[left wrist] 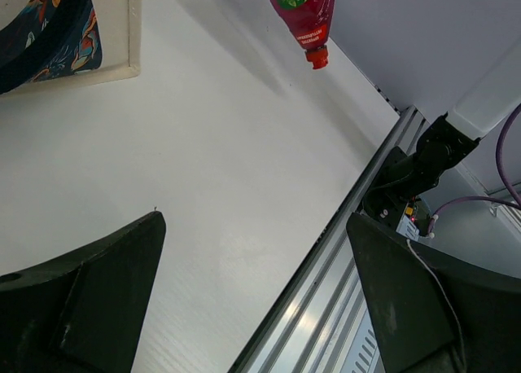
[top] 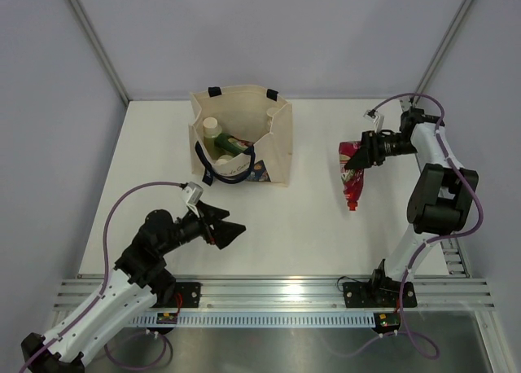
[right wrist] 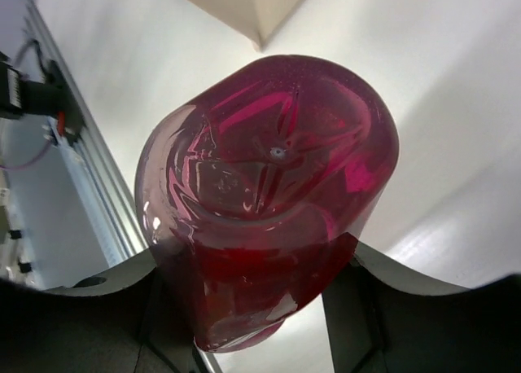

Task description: Place the personal care products into the canvas bag

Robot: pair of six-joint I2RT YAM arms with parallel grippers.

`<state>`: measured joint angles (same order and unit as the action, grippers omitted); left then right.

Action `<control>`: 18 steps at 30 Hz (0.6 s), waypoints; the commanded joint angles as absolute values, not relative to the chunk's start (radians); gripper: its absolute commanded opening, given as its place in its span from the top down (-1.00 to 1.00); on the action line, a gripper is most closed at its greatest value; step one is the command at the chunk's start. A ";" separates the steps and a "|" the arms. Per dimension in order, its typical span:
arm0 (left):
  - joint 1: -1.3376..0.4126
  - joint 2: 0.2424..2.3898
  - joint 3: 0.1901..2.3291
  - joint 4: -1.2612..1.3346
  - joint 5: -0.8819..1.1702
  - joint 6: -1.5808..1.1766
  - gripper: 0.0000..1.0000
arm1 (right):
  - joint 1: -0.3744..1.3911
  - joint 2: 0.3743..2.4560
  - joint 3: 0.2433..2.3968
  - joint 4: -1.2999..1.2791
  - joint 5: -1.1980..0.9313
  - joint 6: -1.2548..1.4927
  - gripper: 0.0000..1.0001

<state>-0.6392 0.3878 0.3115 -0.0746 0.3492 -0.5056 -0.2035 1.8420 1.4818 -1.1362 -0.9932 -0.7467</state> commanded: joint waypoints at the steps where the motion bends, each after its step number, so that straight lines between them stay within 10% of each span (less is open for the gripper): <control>1: -0.637 0.397 0.348 -0.012 0.377 -0.494 -0.98 | -0.199 1.779 1.555 -1.187 -1.255 -0.634 1.00; 18: -0.637 0.474 0.407 -0.034 0.359 -0.468 -0.98 | 0.147 1.681 1.875 -0.247 -1.227 0.369 1.00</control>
